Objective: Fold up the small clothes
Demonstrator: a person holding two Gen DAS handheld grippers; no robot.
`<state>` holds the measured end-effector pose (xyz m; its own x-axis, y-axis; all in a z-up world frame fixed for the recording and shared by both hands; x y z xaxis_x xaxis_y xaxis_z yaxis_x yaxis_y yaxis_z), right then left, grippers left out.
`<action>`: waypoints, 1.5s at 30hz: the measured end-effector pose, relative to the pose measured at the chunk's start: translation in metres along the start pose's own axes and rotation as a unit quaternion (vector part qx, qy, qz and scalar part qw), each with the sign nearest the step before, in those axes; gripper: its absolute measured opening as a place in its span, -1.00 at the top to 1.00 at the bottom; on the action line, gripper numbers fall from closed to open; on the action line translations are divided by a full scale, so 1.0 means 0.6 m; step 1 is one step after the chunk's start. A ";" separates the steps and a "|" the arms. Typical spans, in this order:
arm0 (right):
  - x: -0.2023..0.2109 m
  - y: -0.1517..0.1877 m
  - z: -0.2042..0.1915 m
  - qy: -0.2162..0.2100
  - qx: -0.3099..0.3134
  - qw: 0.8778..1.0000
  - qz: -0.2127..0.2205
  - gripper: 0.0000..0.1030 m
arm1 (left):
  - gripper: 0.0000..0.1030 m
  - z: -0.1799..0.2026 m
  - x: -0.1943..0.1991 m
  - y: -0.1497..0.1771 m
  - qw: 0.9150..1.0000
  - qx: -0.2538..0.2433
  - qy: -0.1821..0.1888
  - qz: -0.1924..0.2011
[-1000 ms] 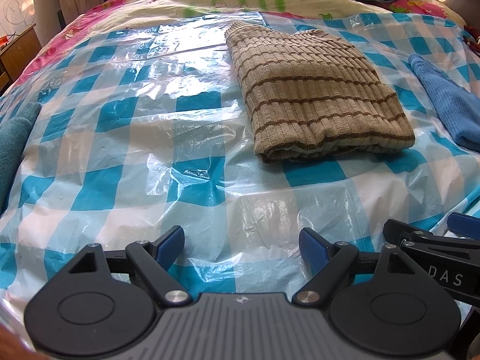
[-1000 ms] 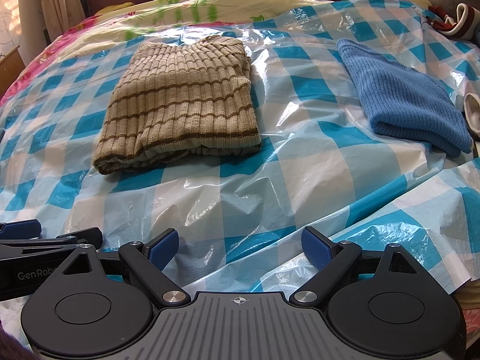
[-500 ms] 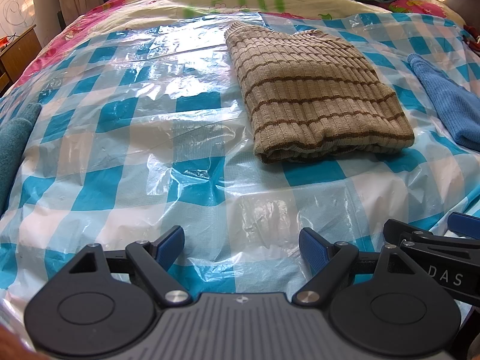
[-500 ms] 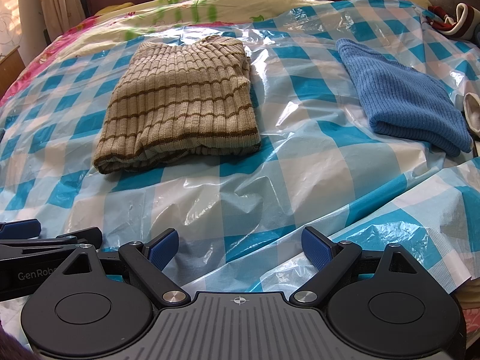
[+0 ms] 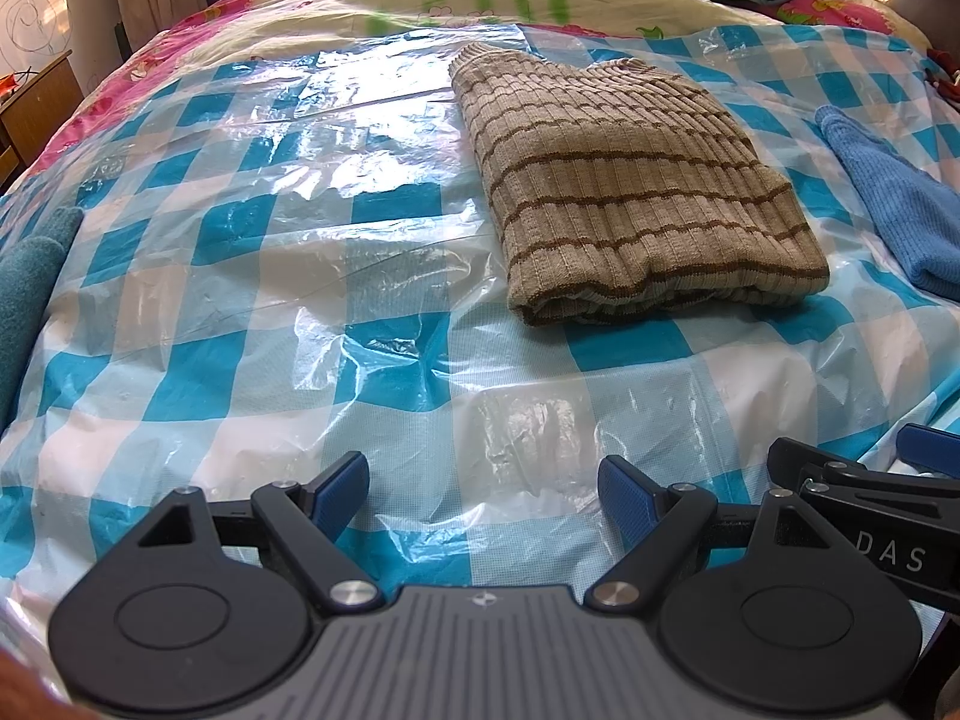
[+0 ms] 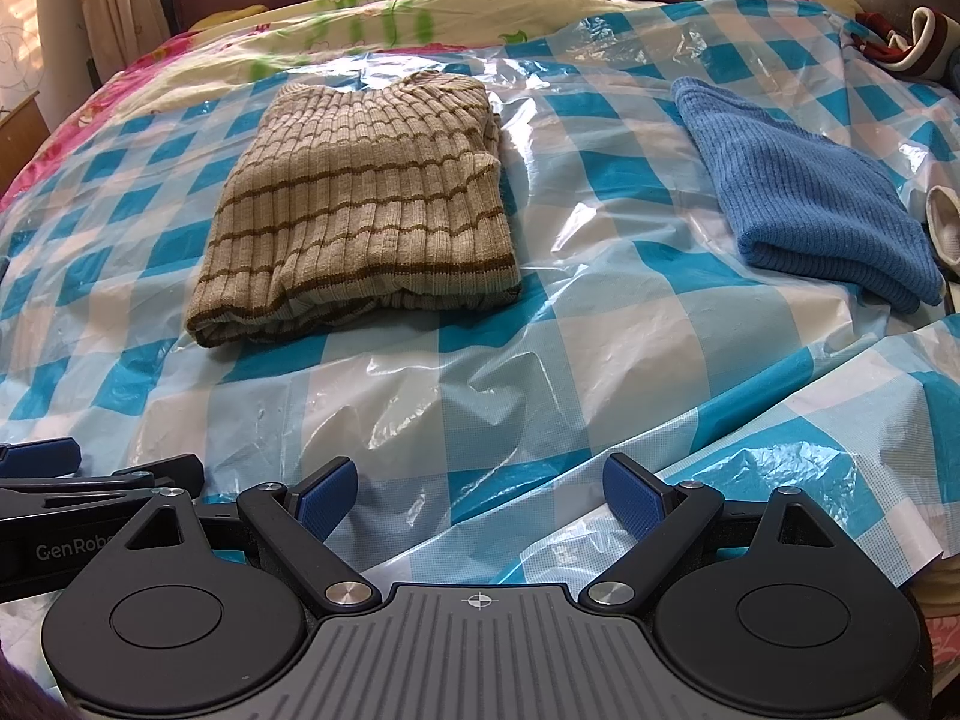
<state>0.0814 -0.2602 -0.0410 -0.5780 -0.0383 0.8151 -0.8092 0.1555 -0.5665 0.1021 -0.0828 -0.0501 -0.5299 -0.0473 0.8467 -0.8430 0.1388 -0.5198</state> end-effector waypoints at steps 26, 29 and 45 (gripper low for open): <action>0.001 0.000 0.001 -0.001 -0.001 1.000 0.000 -0.76 | -0.69 -0.001 0.003 -0.002 1.000 -0.002 -0.002 0.003; 0.001 0.000 0.001 0.000 0.000 1.000 0.000 -0.76 | -0.69 -0.001 0.003 -0.002 1.000 -0.003 -0.002 0.004; 0.001 0.000 0.000 0.000 0.000 1.000 0.000 -0.76 | -0.69 0.001 0.003 -0.002 1.000 -0.005 -0.004 0.007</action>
Point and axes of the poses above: each gripper's, at about its wrist camera, not at the fingertips, and x roughly against the way its jaws point, z to its right, y to its underside, the point moved 4 cm from there along -x, roughly the way its jaws point, and after that the axes turned 6 degrees about -y, right-handed, at the moved point
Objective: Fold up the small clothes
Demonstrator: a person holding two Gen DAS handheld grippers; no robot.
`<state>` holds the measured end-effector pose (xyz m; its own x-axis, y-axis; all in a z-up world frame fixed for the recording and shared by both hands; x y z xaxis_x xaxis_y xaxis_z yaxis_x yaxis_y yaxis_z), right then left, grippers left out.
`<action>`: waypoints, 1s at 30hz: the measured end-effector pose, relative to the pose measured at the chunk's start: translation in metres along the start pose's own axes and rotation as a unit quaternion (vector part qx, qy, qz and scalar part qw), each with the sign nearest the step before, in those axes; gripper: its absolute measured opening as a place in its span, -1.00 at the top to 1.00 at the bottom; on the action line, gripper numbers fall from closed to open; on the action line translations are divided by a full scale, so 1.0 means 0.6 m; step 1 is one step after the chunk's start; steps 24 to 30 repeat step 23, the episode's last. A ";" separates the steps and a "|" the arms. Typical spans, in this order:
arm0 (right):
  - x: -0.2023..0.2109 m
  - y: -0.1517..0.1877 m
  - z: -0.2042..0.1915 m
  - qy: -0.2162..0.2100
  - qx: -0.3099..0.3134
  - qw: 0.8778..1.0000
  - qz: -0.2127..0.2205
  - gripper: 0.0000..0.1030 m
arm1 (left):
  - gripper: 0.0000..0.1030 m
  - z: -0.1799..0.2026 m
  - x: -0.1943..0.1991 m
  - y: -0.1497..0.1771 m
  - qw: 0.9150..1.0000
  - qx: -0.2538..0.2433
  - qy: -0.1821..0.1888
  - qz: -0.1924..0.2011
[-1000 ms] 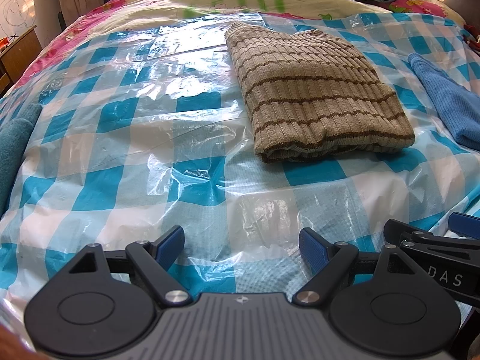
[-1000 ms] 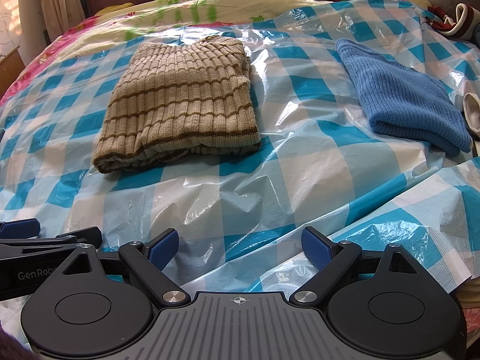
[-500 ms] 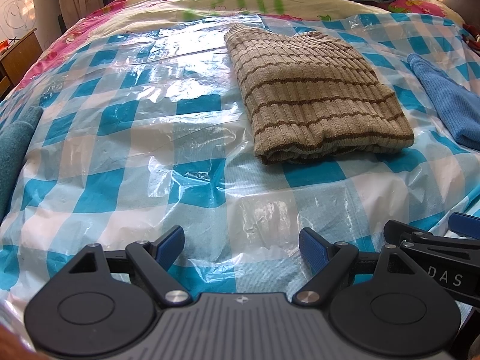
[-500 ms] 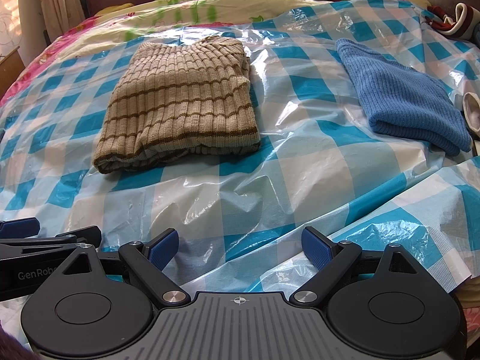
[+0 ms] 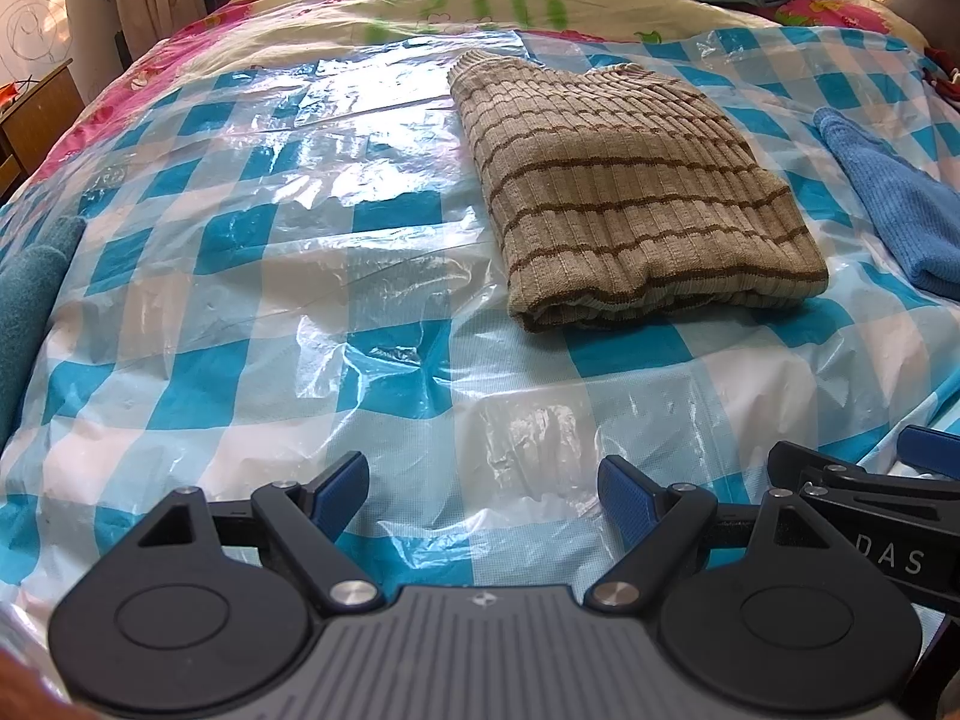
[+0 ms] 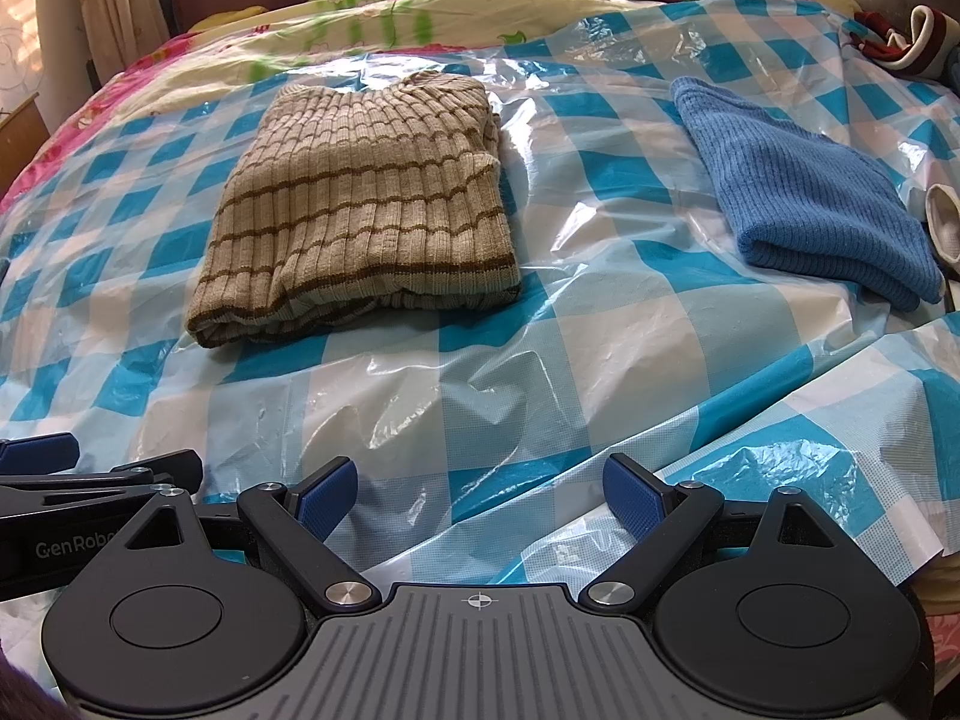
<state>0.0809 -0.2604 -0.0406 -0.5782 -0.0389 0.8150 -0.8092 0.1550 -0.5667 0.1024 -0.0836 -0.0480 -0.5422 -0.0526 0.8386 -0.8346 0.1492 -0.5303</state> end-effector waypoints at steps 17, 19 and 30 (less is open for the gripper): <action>0.000 0.000 0.000 -0.001 -0.001 1.000 0.000 -0.76 | -0.65 0.002 0.003 0.001 1.000 0.001 -0.002 0.007; 0.000 0.000 0.000 0.000 0.000 1.000 0.000 -0.76 | -0.65 0.002 0.003 0.001 1.000 0.001 -0.002 0.007; 0.000 0.000 0.000 0.000 0.000 1.000 0.000 -0.76 | -0.65 0.002 0.003 0.002 1.000 0.003 -0.001 0.004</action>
Point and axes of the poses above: each gripper's, at about its wrist camera, not at the fingertips, and x roughly against the way its jaws point, z to its right, y to its underside, the point moved 4 cm from there along -x, roughly the way its jaws point, and after that the axes turned 6 degrees about -y, right-handed, at the moved point
